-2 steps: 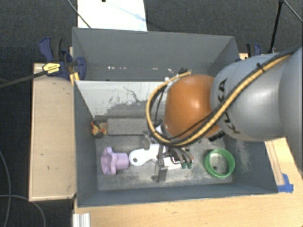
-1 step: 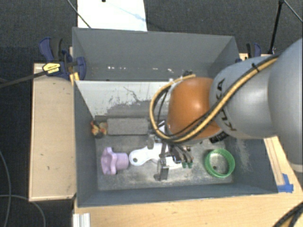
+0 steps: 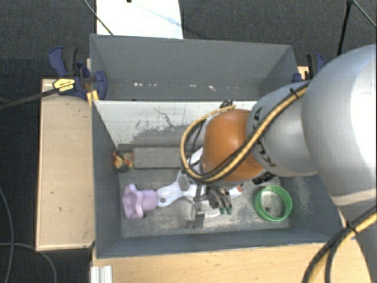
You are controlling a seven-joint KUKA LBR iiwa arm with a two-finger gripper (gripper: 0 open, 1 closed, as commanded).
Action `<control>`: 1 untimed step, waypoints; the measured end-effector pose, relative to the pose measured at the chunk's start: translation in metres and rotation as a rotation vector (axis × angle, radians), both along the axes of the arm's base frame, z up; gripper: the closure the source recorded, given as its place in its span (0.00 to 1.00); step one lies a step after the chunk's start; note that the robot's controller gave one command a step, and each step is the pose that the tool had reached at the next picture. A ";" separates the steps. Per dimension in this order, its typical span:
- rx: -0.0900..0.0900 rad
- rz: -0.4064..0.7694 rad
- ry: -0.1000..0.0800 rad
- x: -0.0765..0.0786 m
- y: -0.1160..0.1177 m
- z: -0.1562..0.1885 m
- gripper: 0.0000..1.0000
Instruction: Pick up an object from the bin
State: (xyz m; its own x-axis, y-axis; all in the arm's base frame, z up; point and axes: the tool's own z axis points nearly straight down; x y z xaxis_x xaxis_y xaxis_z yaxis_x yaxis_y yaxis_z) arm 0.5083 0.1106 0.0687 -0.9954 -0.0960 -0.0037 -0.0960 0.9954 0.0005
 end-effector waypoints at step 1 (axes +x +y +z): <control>-0.001 -0.060 0.005 -0.013 -0.005 0.001 1.00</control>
Offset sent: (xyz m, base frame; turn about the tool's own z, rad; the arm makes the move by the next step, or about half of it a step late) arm 0.0000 0.0000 0.0000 0.0000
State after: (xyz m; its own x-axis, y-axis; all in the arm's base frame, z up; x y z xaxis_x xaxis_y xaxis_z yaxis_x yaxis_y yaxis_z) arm 0.4952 0.1061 0.0698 -0.9993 -0.0366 0.0014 -0.0366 0.9993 0.0000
